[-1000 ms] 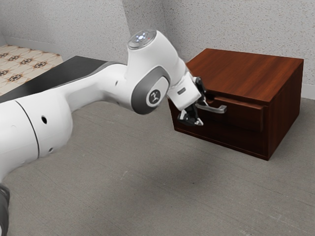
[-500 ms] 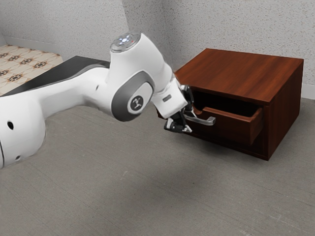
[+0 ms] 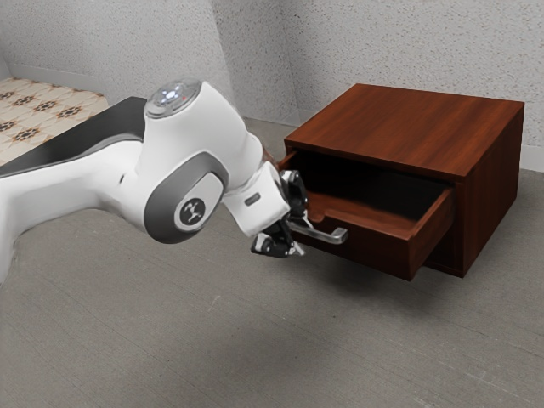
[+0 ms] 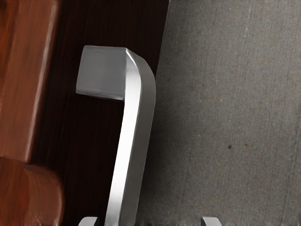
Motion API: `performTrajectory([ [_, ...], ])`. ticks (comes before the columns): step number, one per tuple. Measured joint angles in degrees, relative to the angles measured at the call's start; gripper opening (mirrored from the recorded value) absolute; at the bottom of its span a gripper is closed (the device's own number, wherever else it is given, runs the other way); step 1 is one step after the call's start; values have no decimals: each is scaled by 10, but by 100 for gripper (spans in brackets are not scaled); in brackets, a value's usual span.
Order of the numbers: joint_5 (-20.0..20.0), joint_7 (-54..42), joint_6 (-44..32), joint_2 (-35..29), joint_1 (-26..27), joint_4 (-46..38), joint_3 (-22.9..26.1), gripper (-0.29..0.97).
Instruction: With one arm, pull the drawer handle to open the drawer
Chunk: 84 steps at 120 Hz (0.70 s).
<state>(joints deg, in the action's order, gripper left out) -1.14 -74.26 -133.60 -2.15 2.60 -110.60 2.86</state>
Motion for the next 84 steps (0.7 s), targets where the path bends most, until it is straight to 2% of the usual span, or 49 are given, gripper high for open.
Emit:
performTrajectory([
  [57,0,6,-19,-106,-1,-110,1,19],
  [84,-2,10,-31,-112,-1,-119,1,17],
])
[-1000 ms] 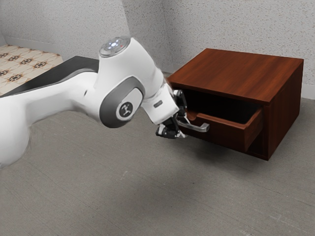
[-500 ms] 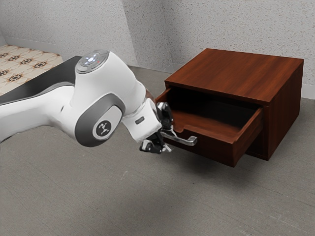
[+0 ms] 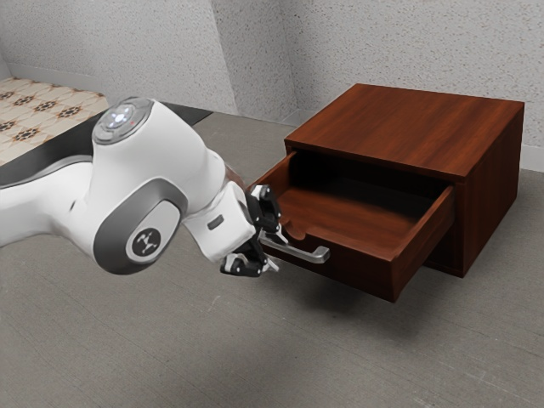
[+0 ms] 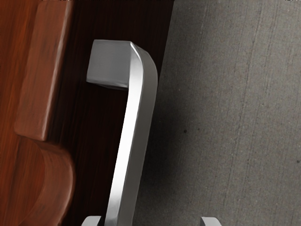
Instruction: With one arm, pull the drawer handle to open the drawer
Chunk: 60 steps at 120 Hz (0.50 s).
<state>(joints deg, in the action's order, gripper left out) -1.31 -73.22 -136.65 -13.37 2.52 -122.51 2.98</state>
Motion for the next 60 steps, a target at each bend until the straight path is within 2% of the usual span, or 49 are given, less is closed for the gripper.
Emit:
performTrajectory([
  [36,7,2,-16,-4,2,6,3,18],
  [47,9,2,-19,-28,3,4,11,20],
  [60,12,12,2,-72,3,2,17,38],
])
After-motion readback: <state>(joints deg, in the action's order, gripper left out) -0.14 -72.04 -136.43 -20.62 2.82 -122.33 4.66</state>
